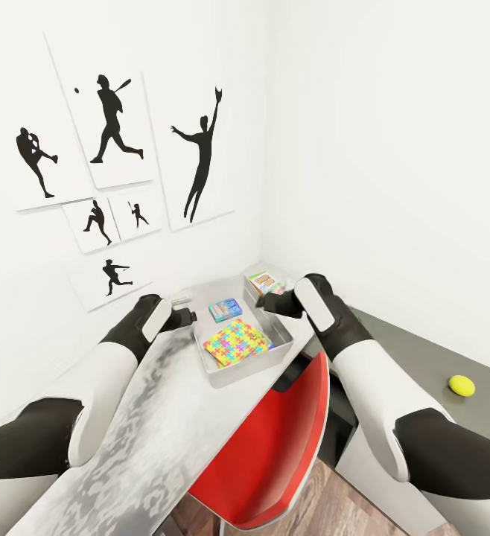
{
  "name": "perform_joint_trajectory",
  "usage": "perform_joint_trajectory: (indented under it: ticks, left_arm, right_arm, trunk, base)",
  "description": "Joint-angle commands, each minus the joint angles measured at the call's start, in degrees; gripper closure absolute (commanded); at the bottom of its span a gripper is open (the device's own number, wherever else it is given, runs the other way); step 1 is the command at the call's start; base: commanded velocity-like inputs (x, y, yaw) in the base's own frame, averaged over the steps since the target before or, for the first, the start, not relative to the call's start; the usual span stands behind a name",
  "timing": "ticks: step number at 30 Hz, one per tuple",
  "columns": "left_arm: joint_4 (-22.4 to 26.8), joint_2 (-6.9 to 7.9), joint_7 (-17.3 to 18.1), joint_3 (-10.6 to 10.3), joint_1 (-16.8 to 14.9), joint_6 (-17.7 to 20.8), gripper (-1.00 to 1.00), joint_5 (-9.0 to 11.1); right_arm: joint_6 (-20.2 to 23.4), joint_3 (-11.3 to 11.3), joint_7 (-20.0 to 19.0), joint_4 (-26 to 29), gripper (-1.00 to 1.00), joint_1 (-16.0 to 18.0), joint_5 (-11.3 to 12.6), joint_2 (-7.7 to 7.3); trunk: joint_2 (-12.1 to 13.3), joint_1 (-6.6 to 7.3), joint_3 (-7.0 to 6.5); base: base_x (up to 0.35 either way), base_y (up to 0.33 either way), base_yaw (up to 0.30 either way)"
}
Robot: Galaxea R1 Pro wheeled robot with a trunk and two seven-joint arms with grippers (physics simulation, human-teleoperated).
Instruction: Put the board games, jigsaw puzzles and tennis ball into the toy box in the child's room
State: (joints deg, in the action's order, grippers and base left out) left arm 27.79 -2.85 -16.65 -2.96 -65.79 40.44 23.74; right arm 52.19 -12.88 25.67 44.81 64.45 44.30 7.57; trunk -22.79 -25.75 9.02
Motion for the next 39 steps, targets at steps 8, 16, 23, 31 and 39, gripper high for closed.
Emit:
perform_joint_trajectory:
  ticks: [8, 16, 23, 31, 39]
  left_arm:
    - [0.1, 0.04, -0.4, -0.4, 0.0, 0.2, -1.00, 0.6]
    - [0.1, 0.04, -0.3, -0.5, 0.0, 0.0, -1.00, 0.7]
    - [0.1, 0.04, -0.4, -2.5, 0.0, -0.1, -1.00, 0.7]
    - [0.1, 0.04, -0.2, -3.4, 0.0, -0.3, -1.00, 0.8]
    - [0.1, 0.04, -0.2, -3.5, 0.1, -0.5, -1.00, 0.9]
  right_arm:
    - [0.1, -0.1, 0.7, -5.9, -1.00, 0.1, 0.4, 2.43]
    - [0.5, 0.0, 0.7, -6.6, -1.00, 0.1, 0.5, 2.43]
    - [0.7, 0.0, 0.7, -6.6, -1.00, 0.1, 0.4, 2.43]
    - [0.2, -0.1, 0.8, -6.0, -1.00, 0.3, 0.1, 2.43]
    - [0.1, 0.0, 1.4, -5.9, -1.00, 0.6, -4.0, 2.43]
  trunk:
    - [-0.1, -0.04, 0.34]
    - [-0.1, -0.04, 0.99]
    - [-0.1, -0.04, 1.63]
    - [-0.1, -0.04, 2.32]
    - [-0.1, -0.04, 2.43]
  base:
    - [0.000, 0.000, 0.000]
    - [0.000, 0.000, 0.000]
    - [0.000, 0.000, 0.000]
    - [0.000, 0.000, 0.000]
    - [0.000, -0.029, 0.027]
